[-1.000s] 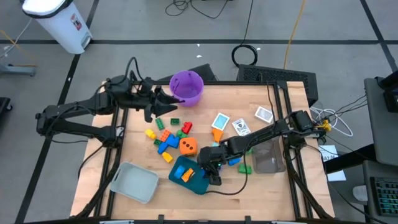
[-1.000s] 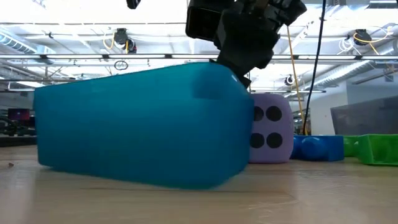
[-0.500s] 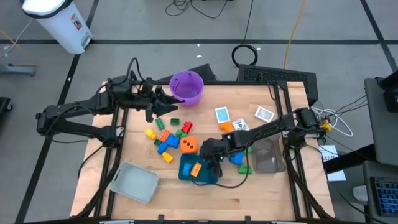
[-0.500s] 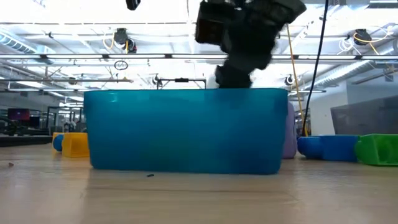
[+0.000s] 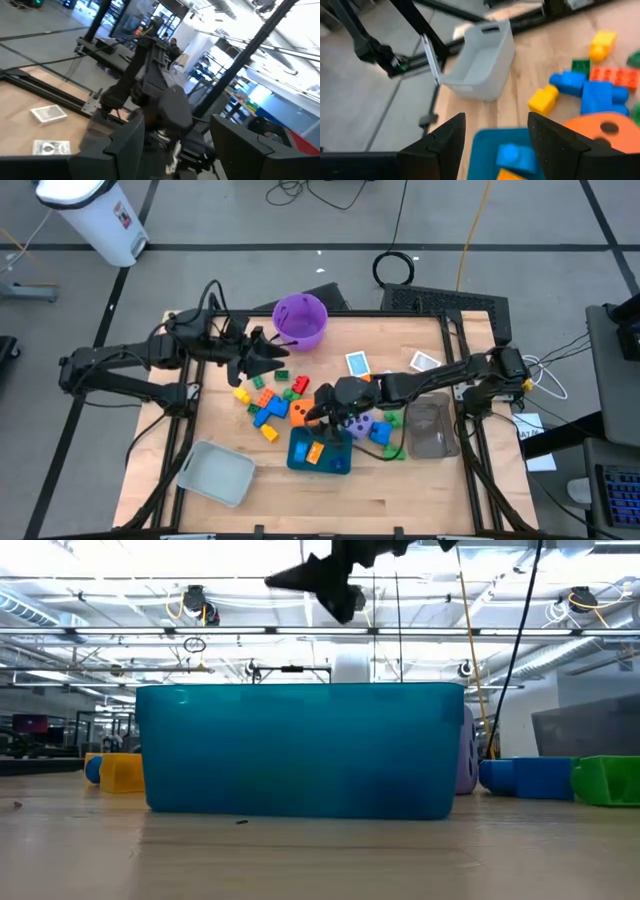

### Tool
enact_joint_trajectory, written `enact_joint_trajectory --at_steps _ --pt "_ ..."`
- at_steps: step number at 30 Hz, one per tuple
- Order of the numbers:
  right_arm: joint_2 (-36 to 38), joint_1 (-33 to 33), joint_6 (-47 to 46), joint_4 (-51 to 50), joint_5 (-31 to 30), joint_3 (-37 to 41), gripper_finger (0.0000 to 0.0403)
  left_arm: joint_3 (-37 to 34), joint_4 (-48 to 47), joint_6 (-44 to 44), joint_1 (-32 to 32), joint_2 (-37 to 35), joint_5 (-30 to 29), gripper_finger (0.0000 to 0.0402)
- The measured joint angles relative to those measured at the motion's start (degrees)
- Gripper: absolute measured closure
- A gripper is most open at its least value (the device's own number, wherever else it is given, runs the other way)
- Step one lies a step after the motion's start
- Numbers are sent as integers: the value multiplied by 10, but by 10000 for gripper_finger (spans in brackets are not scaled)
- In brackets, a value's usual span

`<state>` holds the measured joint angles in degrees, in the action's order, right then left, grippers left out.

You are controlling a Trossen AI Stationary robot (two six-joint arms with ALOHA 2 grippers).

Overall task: Pick & Place Toys
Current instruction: Put the purple dice into the black bin

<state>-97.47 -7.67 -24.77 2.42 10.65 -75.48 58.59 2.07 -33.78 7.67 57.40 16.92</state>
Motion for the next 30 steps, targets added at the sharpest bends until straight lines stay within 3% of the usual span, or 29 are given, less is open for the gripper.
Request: enact_joint_trajectory --at_steps 14,21,26,30 --pt "90 21 29 -63 -13 -1 200 0 6 50 -123 -37 -108 170" --pt "149 9 87 -281 -123 -41 200 0 -67 113 -156 -67 -164 170" --pt "125 -21 57 -454 -195 -147 200 0 -138 151 -153 -85 -196 170" --pt "85 -38 -27 -548 -210 -194 200 0 -176 170 -137 -93 -200 170"
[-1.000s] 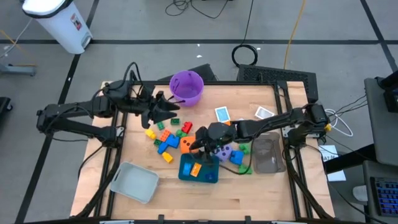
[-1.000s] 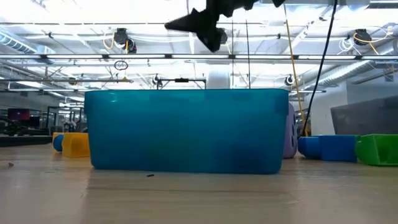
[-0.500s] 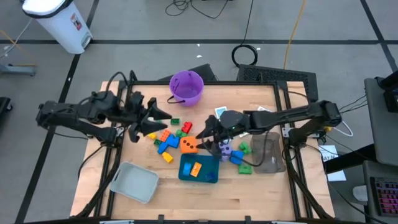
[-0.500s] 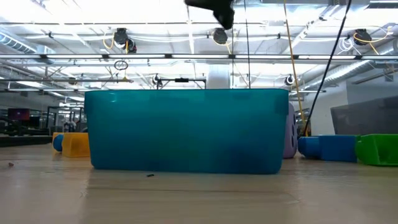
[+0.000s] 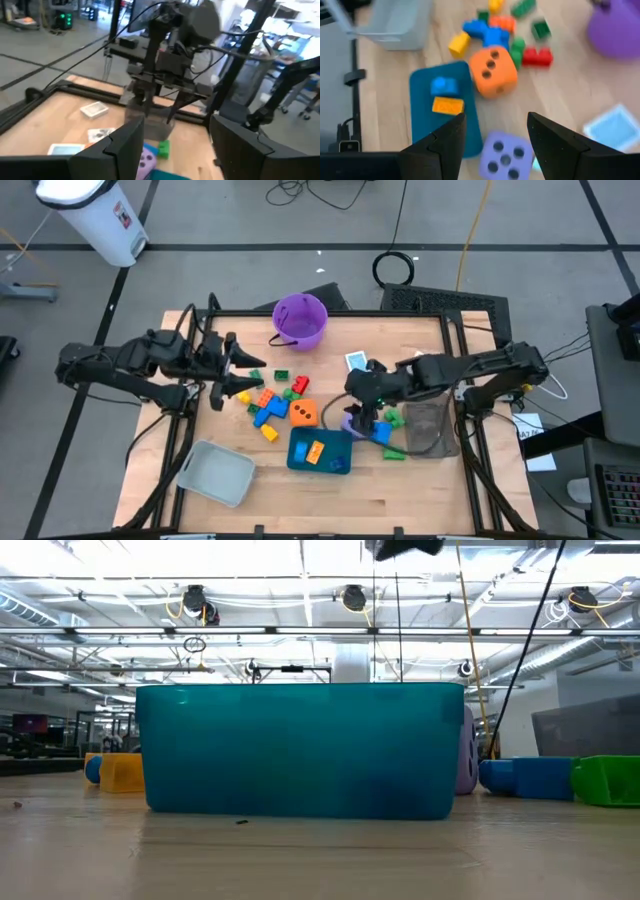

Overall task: Pick & Place Toys
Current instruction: Put the purple dice into the black bin

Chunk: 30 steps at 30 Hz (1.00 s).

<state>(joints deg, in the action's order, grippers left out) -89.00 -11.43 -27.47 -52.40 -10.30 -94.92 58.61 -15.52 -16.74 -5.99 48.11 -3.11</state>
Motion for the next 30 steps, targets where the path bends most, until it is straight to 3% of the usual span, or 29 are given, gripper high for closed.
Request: enact_joint_trajectory --at_steps 4,10,17,30 --pt "-33 -6 -89 -66 9 -3 200 0 -21 1 13 -3 0 170" --pt "-99 -16 -96 -136 20 -3 200 0 -31 3 22 -3 1 170" --pt "-147 -14 -43 -134 104 -3 200 0 -33 16 33 -3 2 170" --pt "-170 28 -1 -68 104 72 200 0 -45 12 35 -3 2 170"
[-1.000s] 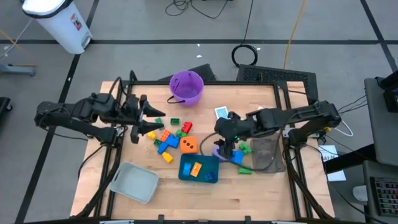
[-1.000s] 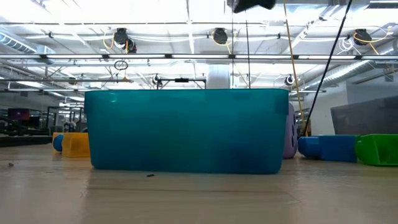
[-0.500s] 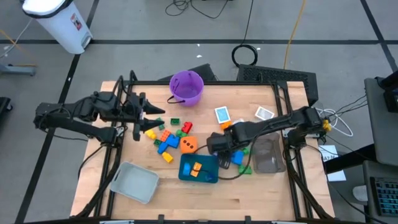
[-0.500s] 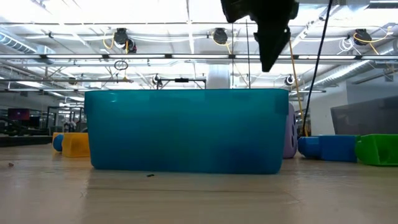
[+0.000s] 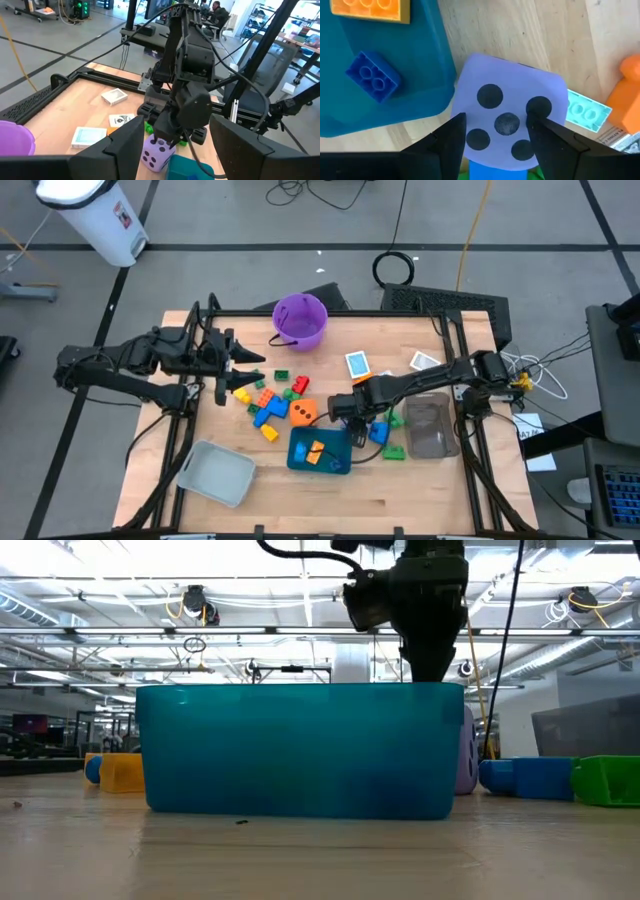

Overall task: Pick & Place Toys
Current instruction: Put the purple dice into the black bin

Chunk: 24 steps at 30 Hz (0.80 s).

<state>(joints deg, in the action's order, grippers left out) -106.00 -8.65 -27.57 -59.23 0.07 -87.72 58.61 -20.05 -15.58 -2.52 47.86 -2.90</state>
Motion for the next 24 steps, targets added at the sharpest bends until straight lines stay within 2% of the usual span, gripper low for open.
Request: enact_joint_trajectory --at_steps 10,16,24 --pt "2 41 46 -1 -50 22 200 0 0 1 0 0 0 170" --pt "1 68 47 -2 -49 22 200 0 0 3 0 0 -1 170" --pt "64 74 0 19 -56 25 200 0 0 -1 0 0 -1 170"
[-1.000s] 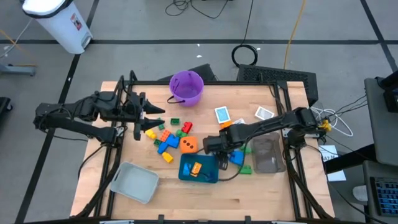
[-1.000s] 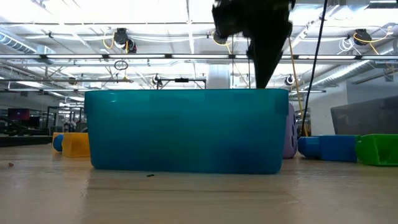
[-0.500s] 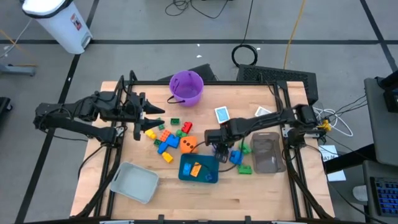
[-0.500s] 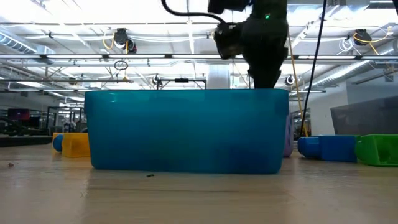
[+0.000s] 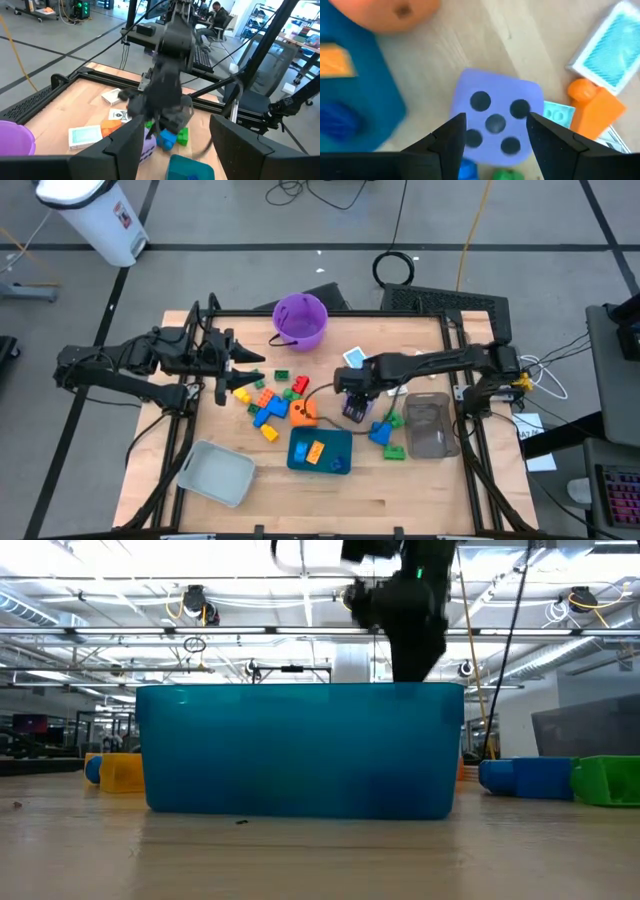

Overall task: Pick & Place Toys
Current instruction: Put the purple dice into the black bin

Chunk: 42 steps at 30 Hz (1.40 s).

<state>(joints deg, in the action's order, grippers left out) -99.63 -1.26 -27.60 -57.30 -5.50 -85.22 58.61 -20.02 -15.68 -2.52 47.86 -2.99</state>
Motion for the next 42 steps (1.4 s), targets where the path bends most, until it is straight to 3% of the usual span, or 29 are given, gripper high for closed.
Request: enact_joint_trajectory --at_steps 5,13,25,30,42 --pt "42 1 -51 0 2 -1 200 0 0 0 0 0 -1 170" --pt "72 1 -107 7 -78 -1 200 0 1 0 0 0 -1 170" --pt "72 2 -139 26 -78 -1 196 0 1 -12 0 0 -1 170" --pt "73 13 -169 8 -52 -2 157 0 0 -11 0 0 0 170" --pt "73 17 -152 48 0 64 8 0 -15 -10 0 0 1 170"
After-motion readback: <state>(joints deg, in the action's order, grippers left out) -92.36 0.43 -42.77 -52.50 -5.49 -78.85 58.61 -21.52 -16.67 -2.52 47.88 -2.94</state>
